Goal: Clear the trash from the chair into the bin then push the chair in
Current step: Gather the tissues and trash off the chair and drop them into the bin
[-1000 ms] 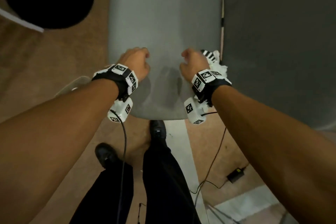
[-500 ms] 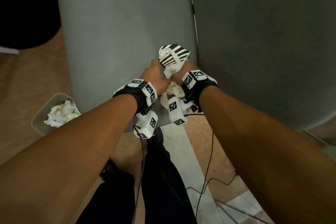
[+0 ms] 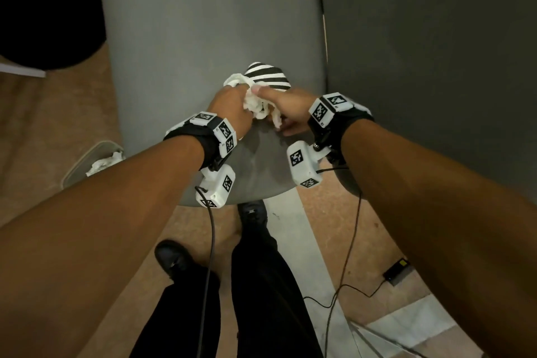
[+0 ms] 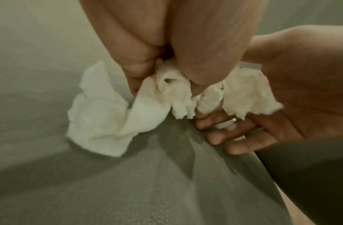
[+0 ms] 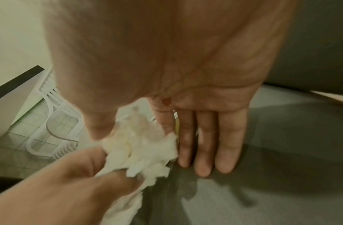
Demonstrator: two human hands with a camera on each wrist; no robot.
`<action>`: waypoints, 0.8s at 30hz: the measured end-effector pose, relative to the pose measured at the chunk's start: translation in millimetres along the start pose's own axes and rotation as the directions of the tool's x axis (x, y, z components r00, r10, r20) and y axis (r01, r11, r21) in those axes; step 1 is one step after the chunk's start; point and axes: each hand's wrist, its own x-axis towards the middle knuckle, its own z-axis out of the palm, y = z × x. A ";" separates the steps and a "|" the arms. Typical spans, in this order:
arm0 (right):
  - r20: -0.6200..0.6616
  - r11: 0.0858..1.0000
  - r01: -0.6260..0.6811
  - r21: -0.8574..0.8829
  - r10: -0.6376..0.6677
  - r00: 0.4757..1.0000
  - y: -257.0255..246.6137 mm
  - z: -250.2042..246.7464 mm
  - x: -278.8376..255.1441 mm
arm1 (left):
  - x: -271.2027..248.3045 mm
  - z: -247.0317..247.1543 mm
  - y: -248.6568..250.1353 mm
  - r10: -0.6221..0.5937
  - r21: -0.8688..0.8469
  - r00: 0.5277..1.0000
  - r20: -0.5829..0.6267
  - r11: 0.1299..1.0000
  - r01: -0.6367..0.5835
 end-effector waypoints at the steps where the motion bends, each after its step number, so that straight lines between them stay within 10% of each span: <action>1: -0.055 1.000 -0.009 -0.006 0.008 0.998 -0.7 -6.4 0.9 | 1.1 -0.6 -4.5 -0.028 0.001 1.000 -0.007 1.000 0.028; 6: -0.427 0.979 0.034 -0.199 -0.117 0.897 -4.8 -25.1 16.1 | -0.2 -7.2 -24.7 -0.016 0.048 0.999 -0.037 0.999 0.017; 14: -0.272 0.824 0.095 -0.558 -0.290 0.918 -32.2 12.4 40.0 | -15.2 -20.7 -45.3 0.061 0.149 0.992 0.111 0.986 -0.077; 24: -0.212 0.899 0.387 -0.208 -0.427 0.879 -65.6 99.7 7.2 | -63.7 -69.0 -71.5 -0.100 -0.006 0.984 -0.147 0.995 0.100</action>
